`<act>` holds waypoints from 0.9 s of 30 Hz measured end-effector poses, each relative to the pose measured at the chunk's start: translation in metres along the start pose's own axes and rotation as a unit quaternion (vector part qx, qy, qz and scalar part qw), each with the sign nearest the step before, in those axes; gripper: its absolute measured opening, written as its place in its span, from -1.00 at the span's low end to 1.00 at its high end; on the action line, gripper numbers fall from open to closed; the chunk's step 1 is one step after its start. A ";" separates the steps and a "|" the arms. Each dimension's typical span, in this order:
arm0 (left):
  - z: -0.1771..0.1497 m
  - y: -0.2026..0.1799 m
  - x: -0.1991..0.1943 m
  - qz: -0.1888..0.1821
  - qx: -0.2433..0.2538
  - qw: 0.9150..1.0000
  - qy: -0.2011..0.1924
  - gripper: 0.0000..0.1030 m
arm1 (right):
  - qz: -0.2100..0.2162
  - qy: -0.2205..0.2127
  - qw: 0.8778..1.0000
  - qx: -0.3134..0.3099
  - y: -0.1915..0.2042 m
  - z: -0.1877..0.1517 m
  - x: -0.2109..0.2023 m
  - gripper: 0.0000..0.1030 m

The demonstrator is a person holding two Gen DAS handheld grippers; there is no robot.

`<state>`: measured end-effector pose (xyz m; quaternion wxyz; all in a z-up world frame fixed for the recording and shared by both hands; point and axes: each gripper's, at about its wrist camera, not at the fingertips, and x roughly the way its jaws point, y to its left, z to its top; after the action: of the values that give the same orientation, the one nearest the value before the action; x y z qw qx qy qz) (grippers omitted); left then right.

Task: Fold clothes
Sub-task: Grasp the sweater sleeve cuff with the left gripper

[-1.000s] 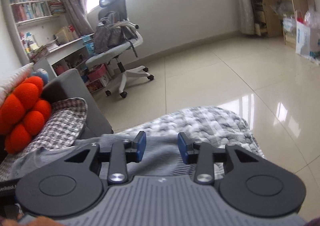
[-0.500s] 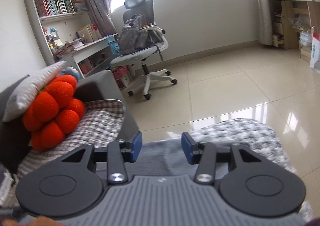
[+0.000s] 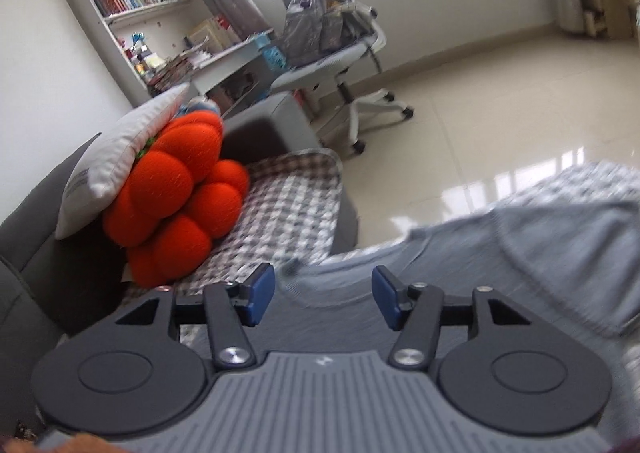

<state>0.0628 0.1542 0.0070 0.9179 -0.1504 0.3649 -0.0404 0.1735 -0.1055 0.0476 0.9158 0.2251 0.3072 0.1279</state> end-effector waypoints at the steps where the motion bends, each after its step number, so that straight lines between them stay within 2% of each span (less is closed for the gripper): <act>1: 0.001 0.006 0.002 0.003 -0.007 1.000 0.001 0.74 | 0.004 0.004 1.000 0.000 0.004 -0.004 0.005 0.13; 5: 0.008 0.031 0.006 0.022 -0.015 1.000 -0.005 0.74 | 0.019 0.023 1.000 0.001 0.014 -0.021 0.028 0.14; 9: 0.017 0.069 0.008 0.033 -0.069 0.997 -0.010 0.73 | 0.022 0.044 0.999 -0.004 0.022 -0.032 0.046 0.14; 12: 0.021 0.092 0.005 0.049 -0.090 0.995 -0.013 0.73 | 0.019 0.057 0.998 -0.010 0.027 -0.039 0.056 0.15; 16: 0.026 0.125 0.002 0.071 -0.132 0.988 -0.024 0.72 | 0.012 0.076 0.997 -0.031 0.036 -0.039 0.071 0.17; 18: 0.029 0.140 0.002 0.069 -0.161 0.984 -0.033 0.71 | 0.008 0.075 0.996 -0.044 0.044 -0.036 0.078 0.17; 21: 0.030 0.155 0.009 0.062 -0.196 0.978 -0.035 0.64 | 0.025 0.075 0.996 -0.041 0.053 -0.036 0.089 0.17; 23: 0.030 0.162 0.016 0.057 -0.217 0.974 -0.030 0.50 | 0.042 0.087 0.995 -0.038 0.059 -0.042 0.100 0.17; 25: 0.029 0.162 0.023 0.053 -0.218 0.974 -0.025 0.41 | 0.056 0.101 0.993 -0.037 0.066 -0.051 0.113 0.17; 27: 0.028 0.160 0.030 0.050 -0.217 0.975 -0.020 0.40 | 0.073 0.115 0.990 -0.033 0.073 -0.060 0.125 0.17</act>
<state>0.0982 0.3076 -0.0421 0.8716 -0.3282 0.3534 0.0885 0.2263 0.0241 -0.0219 0.8694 0.2008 0.3890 0.2293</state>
